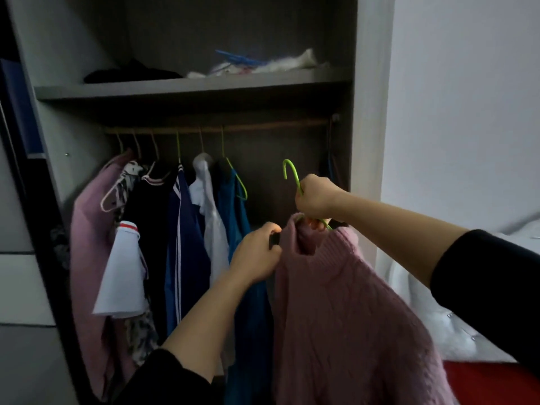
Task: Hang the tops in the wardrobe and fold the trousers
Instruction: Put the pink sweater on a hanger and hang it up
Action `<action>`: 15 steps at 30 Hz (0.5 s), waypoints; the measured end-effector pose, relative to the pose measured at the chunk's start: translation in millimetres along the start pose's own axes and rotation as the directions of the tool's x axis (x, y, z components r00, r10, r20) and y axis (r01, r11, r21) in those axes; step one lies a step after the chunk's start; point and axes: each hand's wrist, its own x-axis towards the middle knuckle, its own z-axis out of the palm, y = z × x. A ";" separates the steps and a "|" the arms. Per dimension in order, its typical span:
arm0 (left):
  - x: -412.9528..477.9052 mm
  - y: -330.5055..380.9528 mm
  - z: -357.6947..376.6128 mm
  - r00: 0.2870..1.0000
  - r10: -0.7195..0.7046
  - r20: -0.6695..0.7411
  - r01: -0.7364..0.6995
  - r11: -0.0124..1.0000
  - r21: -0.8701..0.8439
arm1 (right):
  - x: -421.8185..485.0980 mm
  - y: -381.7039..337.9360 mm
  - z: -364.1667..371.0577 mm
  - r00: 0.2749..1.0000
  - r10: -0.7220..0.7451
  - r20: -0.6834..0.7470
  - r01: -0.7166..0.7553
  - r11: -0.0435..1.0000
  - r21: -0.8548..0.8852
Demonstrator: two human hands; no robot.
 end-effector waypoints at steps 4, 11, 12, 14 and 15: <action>68.4 -27.3 -12.1 0.985 0.101 -0.140 -0.088 0.991 0.096 | 54.7 -5.6 10.7 0.995 0.049 -0.084 -0.049 0.999 0.003; 188.8 -78.9 -45.1 0.923 0.288 -0.255 -0.226 0.942 0.248 | 150.3 -21.5 21.2 0.971 0.125 -0.202 -0.117 0.992 0.051; 205.1 -85.7 -50.2 0.929 0.280 -0.243 -0.217 0.942 0.258 | 165.5 -25.2 21.5 0.965 0.133 -0.224 -0.123 0.991 0.057; 235.4 -97.3 -60.1 0.948 0.252 -0.196 -0.191 0.939 0.286 | 193.2 -33.6 20.3 0.954 0.143 -0.264 -0.127 0.989 0.077; 248.8 -102.0 -64.5 0.956 0.240 -0.170 -0.179 0.933 0.312 | 207.1 -37.4 19.1 0.946 0.151 -0.285 -0.127 0.987 0.099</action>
